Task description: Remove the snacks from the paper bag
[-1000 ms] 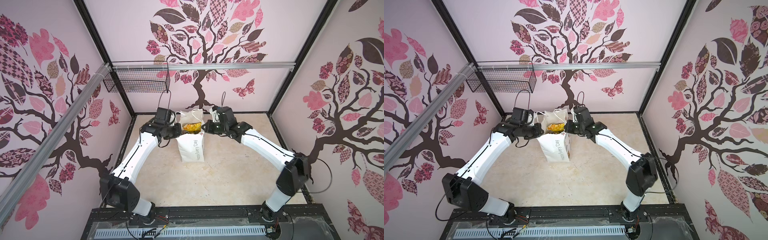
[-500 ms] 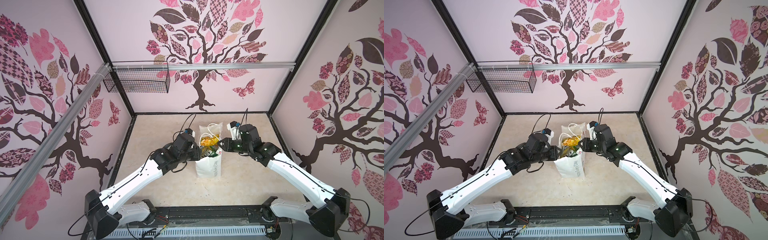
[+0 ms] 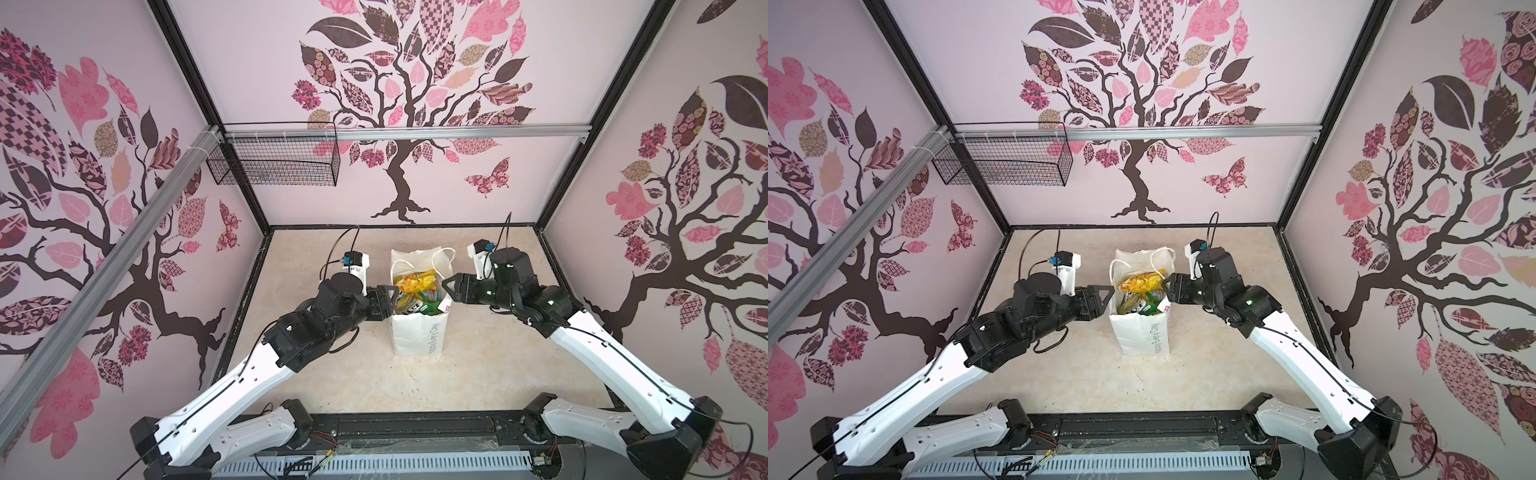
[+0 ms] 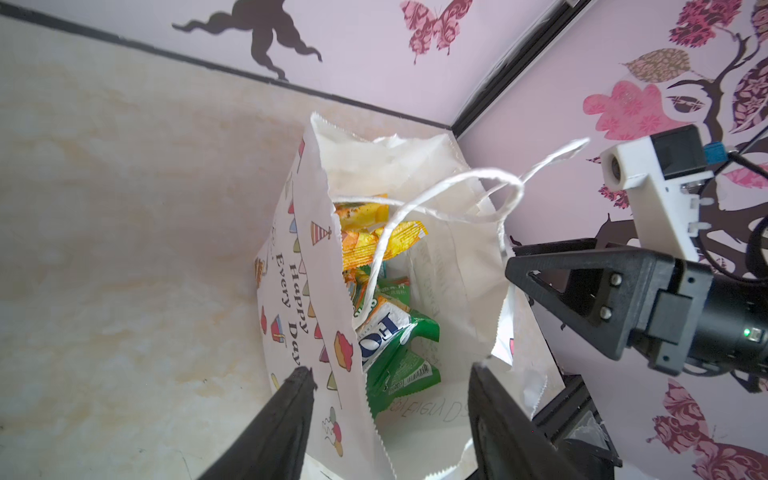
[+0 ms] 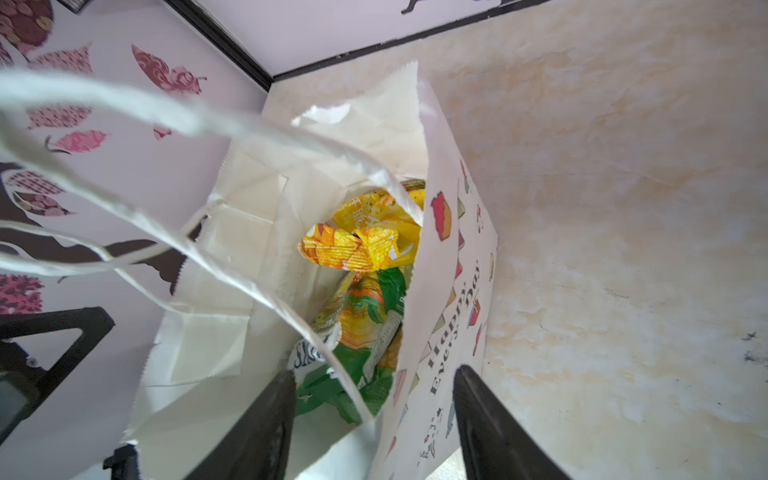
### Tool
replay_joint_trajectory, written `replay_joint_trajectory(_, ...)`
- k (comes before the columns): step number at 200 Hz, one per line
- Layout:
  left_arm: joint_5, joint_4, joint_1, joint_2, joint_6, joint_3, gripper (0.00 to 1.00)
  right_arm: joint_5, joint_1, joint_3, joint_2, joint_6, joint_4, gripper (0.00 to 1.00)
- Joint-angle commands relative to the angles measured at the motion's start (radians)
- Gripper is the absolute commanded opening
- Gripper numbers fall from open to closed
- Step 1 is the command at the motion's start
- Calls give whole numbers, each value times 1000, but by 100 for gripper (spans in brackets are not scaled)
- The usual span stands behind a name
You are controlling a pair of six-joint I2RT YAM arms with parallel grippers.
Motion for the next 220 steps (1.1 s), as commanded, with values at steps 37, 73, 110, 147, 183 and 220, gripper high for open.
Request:
replay_joint_trajectory(37,-109,-149,-3,10,162,263,63,-21,0,207,-56,-3,-102,72)
replay_joint_trajectory(73,39,-240,-2,147,189,517,61,-35,1,330,-15,-36,-180,82)
replay_joint_trajectory(110,168,-321,-18,315,206,718,59,-117,0,383,4,-54,-189,93)
replay_joint_trajectory(147,216,-423,-66,463,255,891,56,-106,0,413,-5,-69,-224,97)
replay_joint_trajectory(183,193,-588,-89,631,278,1052,56,-45,0,439,-32,-86,-289,100)
replay_joint_trajectory(220,133,-548,-91,599,284,1026,56,-127,0,439,-34,-67,-275,97)
